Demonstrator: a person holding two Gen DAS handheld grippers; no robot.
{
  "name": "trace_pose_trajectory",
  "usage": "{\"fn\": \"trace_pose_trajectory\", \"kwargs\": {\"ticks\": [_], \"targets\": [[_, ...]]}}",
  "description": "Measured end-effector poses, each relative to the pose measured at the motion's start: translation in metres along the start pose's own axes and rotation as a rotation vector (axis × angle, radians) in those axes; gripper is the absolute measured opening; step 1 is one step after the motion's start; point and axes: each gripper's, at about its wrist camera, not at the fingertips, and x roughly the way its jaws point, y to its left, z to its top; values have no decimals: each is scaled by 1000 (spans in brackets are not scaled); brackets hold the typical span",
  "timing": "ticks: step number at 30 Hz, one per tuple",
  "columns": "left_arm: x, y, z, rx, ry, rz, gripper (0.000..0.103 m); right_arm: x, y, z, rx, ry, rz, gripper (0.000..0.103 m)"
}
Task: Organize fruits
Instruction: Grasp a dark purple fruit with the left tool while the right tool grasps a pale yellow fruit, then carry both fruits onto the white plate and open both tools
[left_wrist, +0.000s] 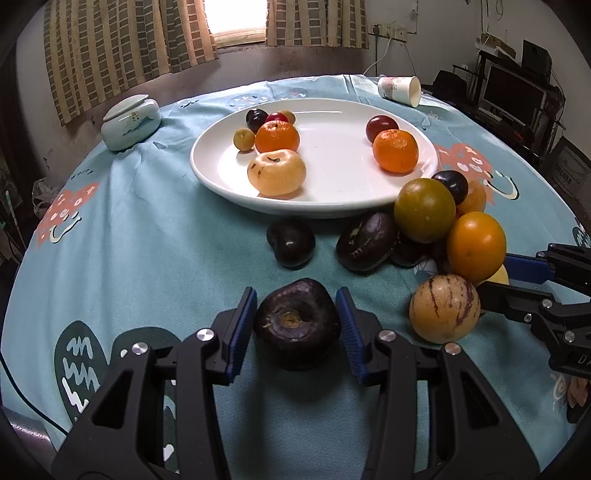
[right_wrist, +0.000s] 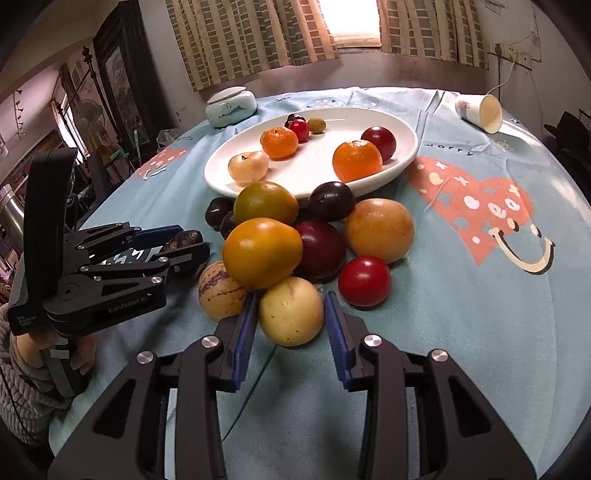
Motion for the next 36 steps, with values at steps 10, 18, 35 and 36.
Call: {"fn": "trace_pose_trajectory", "kwargs": {"ticks": [10,18,35,36], "targets": [[-41,34,42,-95,-114,24,45,-64,-32,33,70,-191,-33,37],[-1,46,106,-161,-119,29,45,-31,-38,119,57,-218,-18,37],[64,55,117,-179,-50,25,58,87,-33,146,-6,20,-1,55],[63,54,117,-176,-53,29,59,84,-33,146,-5,8,-10,65]]}}
